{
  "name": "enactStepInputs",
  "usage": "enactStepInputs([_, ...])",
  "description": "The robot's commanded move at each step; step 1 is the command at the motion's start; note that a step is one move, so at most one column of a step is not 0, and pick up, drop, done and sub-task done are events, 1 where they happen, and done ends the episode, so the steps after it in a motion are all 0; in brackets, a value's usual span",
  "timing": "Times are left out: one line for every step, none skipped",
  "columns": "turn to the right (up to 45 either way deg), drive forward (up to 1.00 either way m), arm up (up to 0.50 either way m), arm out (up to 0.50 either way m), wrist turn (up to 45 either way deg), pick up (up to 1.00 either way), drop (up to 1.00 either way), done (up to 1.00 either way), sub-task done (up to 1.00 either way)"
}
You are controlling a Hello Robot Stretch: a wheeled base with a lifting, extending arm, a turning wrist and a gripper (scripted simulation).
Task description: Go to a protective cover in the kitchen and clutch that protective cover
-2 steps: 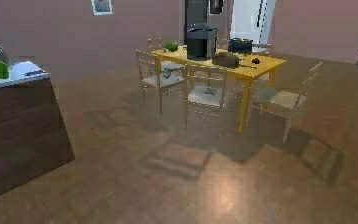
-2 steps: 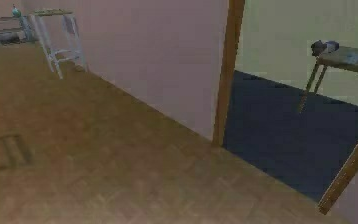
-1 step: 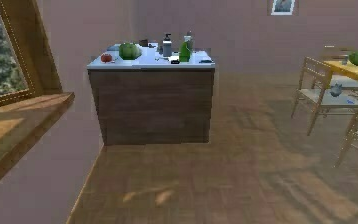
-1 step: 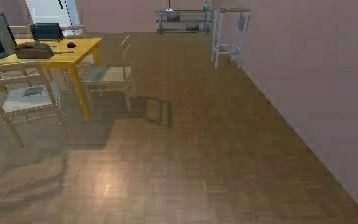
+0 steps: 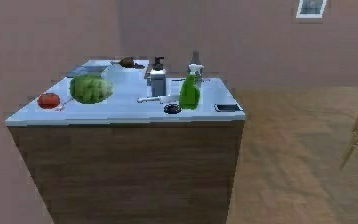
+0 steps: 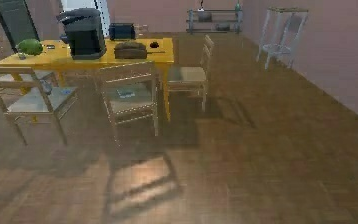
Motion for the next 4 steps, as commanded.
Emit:
enactStepInputs([-6.0, 0.00, 0.00, 0.00, 0.0, 0.00, 0.00, 0.00, 0.00])
enactStepInputs([0.0, 0.20, 0.00, 0.00, 0.0, 0.00, 0.00, 0.00, 0.00])
enactStepInputs([-45.0, 0.00, 0.00, 0.00, 0.0, 0.00, 0.00, 0.00, 0.00])
enactStepInputs([-33.0, 0.00, 0.00, 0.00, 0.0, 0.00, 0.00, 0.00, 0.00])
